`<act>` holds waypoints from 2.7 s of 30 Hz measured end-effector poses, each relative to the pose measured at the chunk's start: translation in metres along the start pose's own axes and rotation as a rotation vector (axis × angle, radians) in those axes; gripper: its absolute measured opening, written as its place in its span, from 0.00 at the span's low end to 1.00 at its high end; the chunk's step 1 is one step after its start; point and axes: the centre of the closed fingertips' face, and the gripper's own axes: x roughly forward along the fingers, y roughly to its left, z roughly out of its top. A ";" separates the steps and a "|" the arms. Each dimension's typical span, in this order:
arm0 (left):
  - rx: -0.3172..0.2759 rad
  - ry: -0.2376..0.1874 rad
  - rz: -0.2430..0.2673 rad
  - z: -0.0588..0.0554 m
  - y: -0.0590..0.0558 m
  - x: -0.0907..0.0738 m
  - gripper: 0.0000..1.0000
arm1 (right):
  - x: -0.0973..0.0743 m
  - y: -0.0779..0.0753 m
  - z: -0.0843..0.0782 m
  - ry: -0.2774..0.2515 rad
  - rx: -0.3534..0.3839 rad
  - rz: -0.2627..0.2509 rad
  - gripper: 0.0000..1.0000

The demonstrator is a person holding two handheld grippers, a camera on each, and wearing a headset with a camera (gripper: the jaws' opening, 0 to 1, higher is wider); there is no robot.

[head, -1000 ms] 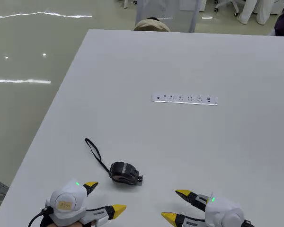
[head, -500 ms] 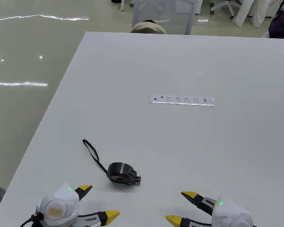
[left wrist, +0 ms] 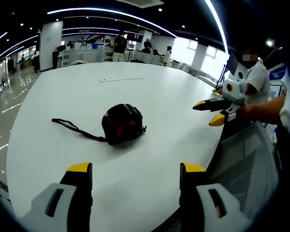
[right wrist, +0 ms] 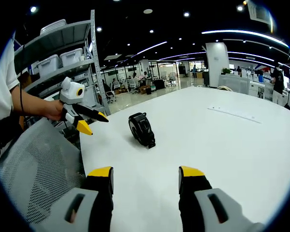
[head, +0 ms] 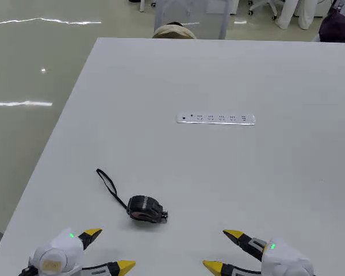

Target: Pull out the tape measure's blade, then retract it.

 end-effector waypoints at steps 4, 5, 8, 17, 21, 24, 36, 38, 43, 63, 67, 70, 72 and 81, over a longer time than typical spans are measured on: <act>-0.004 -0.006 0.012 -0.001 0.003 -0.005 0.72 | -0.006 -0.001 -0.002 0.001 0.002 -0.016 0.55; -0.002 -0.007 0.013 -0.001 0.003 -0.006 0.72 | -0.008 -0.002 -0.003 0.002 0.003 -0.018 0.55; 0.006 -0.008 0.017 -0.002 0.004 -0.008 0.72 | -0.012 -0.003 -0.004 0.000 0.010 -0.029 0.56; -0.012 -0.016 0.024 -0.006 0.004 -0.013 0.72 | -0.022 -0.004 -0.004 -0.003 0.010 -0.052 0.57; -0.019 -0.006 0.024 -0.012 0.003 -0.016 0.72 | -0.024 -0.005 -0.005 -0.002 0.005 -0.058 0.57; -0.020 -0.001 0.027 -0.016 0.003 -0.019 0.72 | -0.026 -0.004 -0.005 -0.001 0.000 -0.060 0.57; -0.053 -0.014 0.035 -0.024 0.007 -0.028 0.72 | -0.034 0.000 -0.011 0.001 0.006 -0.072 0.57; -0.056 -0.014 0.035 -0.025 0.006 -0.028 0.72 | -0.036 0.001 -0.011 0.001 0.006 -0.075 0.57; -0.060 -0.015 0.035 -0.027 0.004 -0.030 0.72 | -0.040 0.001 -0.013 0.000 0.009 -0.083 0.57; -0.081 -0.022 0.040 -0.030 0.005 -0.034 0.72 | -0.047 0.001 -0.017 0.000 0.021 -0.097 0.57; -0.080 -0.020 0.038 -0.031 0.006 -0.033 0.72 | -0.047 0.001 -0.019 0.001 0.021 -0.097 0.57; -0.080 -0.021 0.037 -0.032 0.006 -0.033 0.72 | -0.047 0.001 -0.019 0.004 0.018 -0.095 0.57; -0.081 -0.022 0.038 -0.030 0.005 -0.034 0.72 | -0.047 0.001 -0.019 0.004 0.016 -0.095 0.57; -0.085 -0.029 0.039 -0.030 0.005 -0.034 0.72 | -0.048 0.002 -0.017 0.003 0.014 -0.098 0.57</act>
